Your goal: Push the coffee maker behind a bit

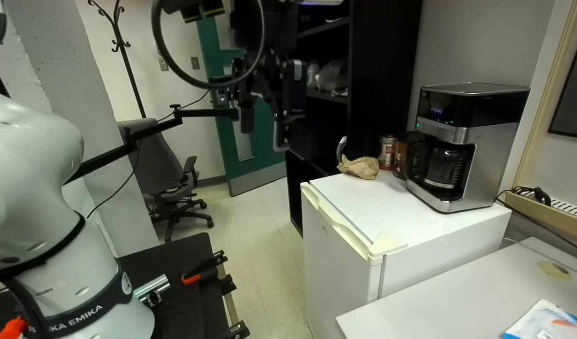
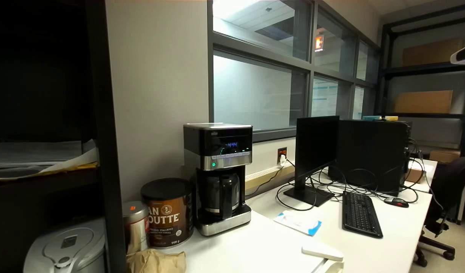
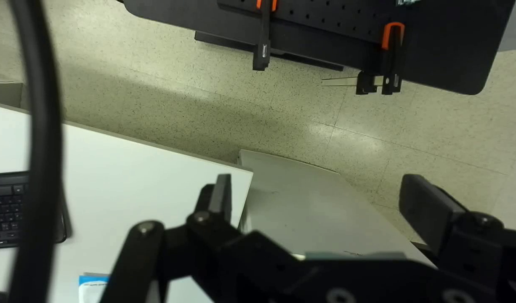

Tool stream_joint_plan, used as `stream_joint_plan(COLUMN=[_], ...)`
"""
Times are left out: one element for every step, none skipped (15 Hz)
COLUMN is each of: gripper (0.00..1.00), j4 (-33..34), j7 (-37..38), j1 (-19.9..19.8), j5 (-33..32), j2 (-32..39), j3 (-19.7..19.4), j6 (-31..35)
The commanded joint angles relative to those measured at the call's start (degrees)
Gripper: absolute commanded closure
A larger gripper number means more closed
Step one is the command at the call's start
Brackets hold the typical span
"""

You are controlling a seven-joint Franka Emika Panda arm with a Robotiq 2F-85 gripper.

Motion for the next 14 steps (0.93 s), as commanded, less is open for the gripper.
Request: stream_joint_plan(gripper=[0.0, 0.0, 0.0, 0.0, 0.0, 0.0, 0.01, 0.26, 0.26, 0.32, 0.39, 0.47, 0.54, 0.63], j4=[0.7, 1.4, 1.6, 2.1, 2.5, 3.0, 3.4, 3.8, 4.4, 5.2, 5.9, 6.7, 7.7, 8.7], j7=[-0.4, -0.6, -0.7, -0.9, -1.0, -1.3, -1.4, -1.6, -1.6, -1.7, -1.7, -1.4, -1.3, -0.7], j1=[0.5, 0.7, 0.9, 1.2, 1.3, 1.7, 1.9, 2.3, 2.6, 2.9, 3.2, 3.5, 3.7, 3.7], j5=[0.0, 0.2, 0.1, 0.5, 0.4, 0.7, 1.0, 1.3, 1.4, 1.5, 1.7, 1.6, 1.4, 0.4], j2=[2.3, 4.0, 5.1, 6.9, 8.4, 10.4, 12.1, 14.1, 16.3, 18.6, 20.7, 23.3, 25.8, 28.5], j3=[-0.1, -0.3, -0.2, -0.3, -0.2, -0.1, 0.0, 0.2, 0.6, 0.8, 1.2, 1.7, 2.3, 3.3], j6=[2.4, 3.3, 4.8, 6.5, 8.2, 10.4, 12.4, 15.2, 17.6, 20.2, 23.0, 26.5, 29.3, 33.1])
